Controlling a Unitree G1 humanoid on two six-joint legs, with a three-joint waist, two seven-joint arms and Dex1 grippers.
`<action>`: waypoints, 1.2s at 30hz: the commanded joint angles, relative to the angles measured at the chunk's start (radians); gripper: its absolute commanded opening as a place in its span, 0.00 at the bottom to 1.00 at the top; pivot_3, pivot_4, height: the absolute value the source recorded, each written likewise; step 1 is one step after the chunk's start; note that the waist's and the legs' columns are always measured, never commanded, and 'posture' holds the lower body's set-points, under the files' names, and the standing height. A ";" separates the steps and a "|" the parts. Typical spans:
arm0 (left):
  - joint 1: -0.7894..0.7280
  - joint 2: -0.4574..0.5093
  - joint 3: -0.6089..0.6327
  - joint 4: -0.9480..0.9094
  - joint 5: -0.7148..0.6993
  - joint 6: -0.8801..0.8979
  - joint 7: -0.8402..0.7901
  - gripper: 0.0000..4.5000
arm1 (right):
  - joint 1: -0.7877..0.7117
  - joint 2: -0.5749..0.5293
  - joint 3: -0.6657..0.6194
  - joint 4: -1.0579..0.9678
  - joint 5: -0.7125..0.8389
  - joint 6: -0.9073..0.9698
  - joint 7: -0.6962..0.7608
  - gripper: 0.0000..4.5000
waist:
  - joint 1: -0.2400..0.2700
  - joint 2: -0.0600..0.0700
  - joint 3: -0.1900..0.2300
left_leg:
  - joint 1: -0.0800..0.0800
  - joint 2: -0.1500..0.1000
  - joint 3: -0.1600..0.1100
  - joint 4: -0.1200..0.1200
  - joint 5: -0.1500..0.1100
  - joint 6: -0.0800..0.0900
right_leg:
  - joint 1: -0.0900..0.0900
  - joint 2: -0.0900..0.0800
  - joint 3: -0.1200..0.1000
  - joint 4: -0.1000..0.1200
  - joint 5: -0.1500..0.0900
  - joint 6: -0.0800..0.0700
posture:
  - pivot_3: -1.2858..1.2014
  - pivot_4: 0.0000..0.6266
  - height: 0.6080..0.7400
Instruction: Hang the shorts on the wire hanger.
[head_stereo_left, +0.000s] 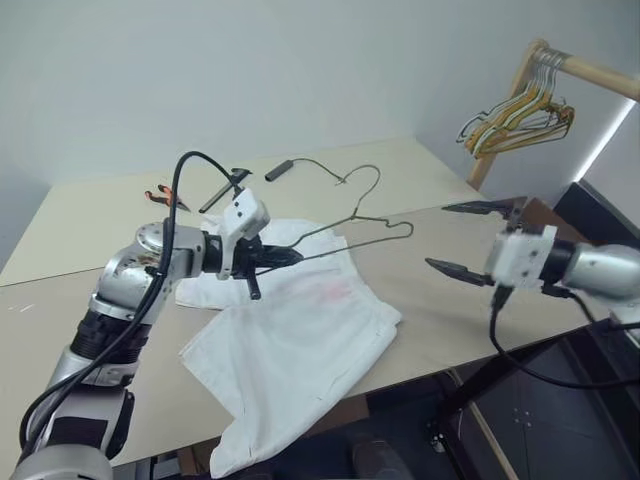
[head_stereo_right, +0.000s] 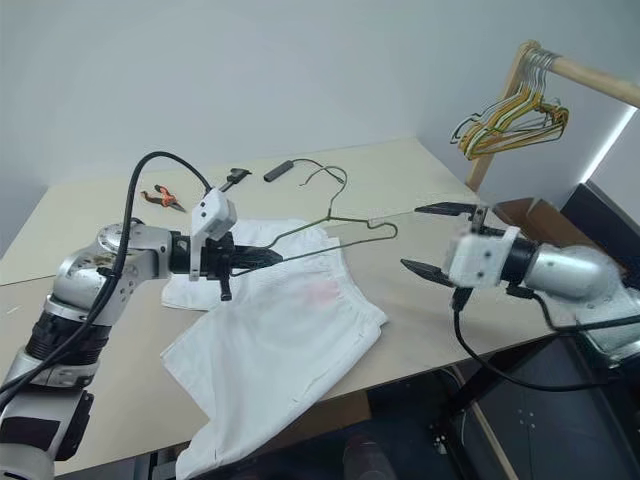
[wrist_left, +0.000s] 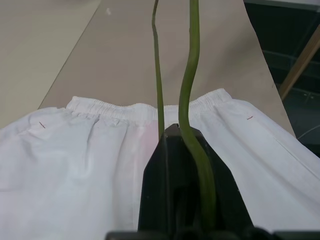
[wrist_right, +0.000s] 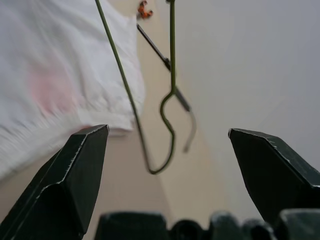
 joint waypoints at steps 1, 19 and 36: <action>-0.004 0.009 0.039 -0.038 -0.013 -0.013 -0.006 0.00 | -0.084 0.002 -0.048 -0.038 0.132 0.258 0.205 0.99 | 0.004 0.000 0.000 | 0.001 0.000 0.000 0.000 0.000 0.000 | 0.000 0.000 -0.001 0.000 0.000 0.000 | 0.46 0.00 1.00; -0.003 0.038 0.039 -0.092 -0.011 -0.049 -0.099 0.00 | -0.519 0.369 0.152 0.330 -0.397 0.477 0.586 0.99 | 0.065 0.001 0.000 | -0.011 -0.001 0.003 0.003 0.000 -0.001 | -0.018 -0.001 -0.003 0.005 0.001 -0.001 | 0.47 0.00 1.00; 0.030 0.007 0.038 -0.068 0.009 -0.186 -0.120 0.00 | -0.480 0.402 0.061 0.295 -0.436 0.438 0.714 0.01 | 0.053 0.002 0.000 | -0.012 -0.002 0.002 0.004 0.001 -0.001 | -0.021 -0.002 -0.003 0.011 0.001 -0.001 | 0.47 0.00 1.00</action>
